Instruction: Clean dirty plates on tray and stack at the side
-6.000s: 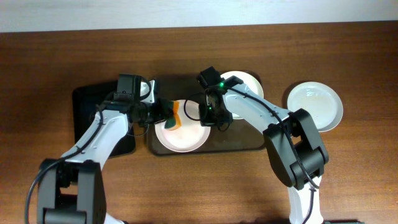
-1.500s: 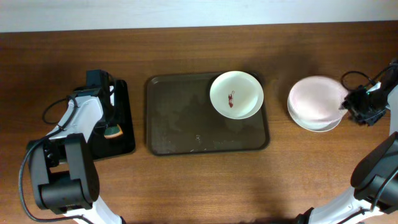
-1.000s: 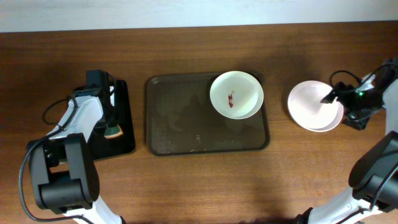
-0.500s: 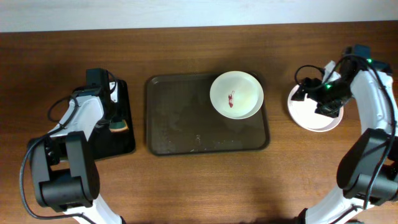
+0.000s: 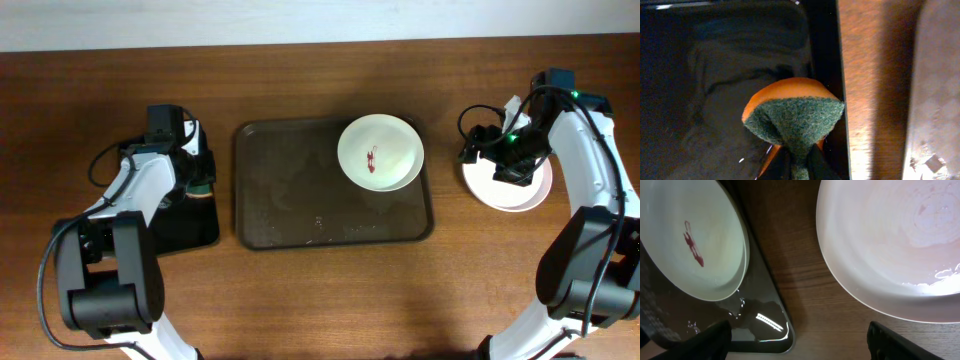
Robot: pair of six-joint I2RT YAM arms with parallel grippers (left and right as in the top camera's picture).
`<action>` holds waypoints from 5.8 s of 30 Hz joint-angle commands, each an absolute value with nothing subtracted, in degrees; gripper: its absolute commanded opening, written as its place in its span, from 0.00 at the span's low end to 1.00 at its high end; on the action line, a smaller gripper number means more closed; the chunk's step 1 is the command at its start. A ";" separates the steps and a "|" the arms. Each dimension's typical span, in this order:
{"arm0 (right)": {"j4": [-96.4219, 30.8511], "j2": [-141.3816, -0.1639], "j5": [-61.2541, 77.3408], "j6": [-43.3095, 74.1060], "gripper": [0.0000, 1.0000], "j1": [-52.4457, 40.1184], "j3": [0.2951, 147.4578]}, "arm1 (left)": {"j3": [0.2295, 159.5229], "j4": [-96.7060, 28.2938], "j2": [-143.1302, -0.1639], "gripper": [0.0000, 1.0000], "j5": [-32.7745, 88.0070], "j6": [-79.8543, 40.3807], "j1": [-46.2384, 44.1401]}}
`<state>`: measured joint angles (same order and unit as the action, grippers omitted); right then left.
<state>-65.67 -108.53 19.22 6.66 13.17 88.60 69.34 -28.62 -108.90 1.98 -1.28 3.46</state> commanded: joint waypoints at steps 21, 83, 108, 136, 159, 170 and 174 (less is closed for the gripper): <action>-67.92 -105.75 19.20 3.18 0.88 11.14 88.36 | 70.39 -35.46 -109.69 0.00 -4.54 -0.54 -1.72; -67.88 -105.23 19.62 3.20 0.99 5.96 88.47 | 72.90 -42.50 -107.28 0.47 -1.30 -0.36 -0.58; -55.92 -111.18 10.44 18.52 0.79 -8.03 88.40 | 74.26 -43.62 -101.30 0.89 -0.82 -0.38 -1.02; -58.15 -122.85 10.87 33.91 0.21 -9.02 88.29 | 74.26 -43.75 -101.30 0.89 -0.84 -0.38 -1.02; -56.55 -122.85 10.90 31.99 0.04 -19.11 88.29 | 73.01 -41.52 -101.34 0.84 -0.86 -0.36 -1.13; -56.73 -122.85 10.90 31.99 0.04 -19.11 88.29 | 63.11 -30.35 -101.34 0.75 -0.84 -0.38 -1.13; -56.75 -122.85 10.90 31.99 0.04 -19.11 88.29 | 60.58 -27.73 -101.34 0.74 -0.84 -0.38 -1.13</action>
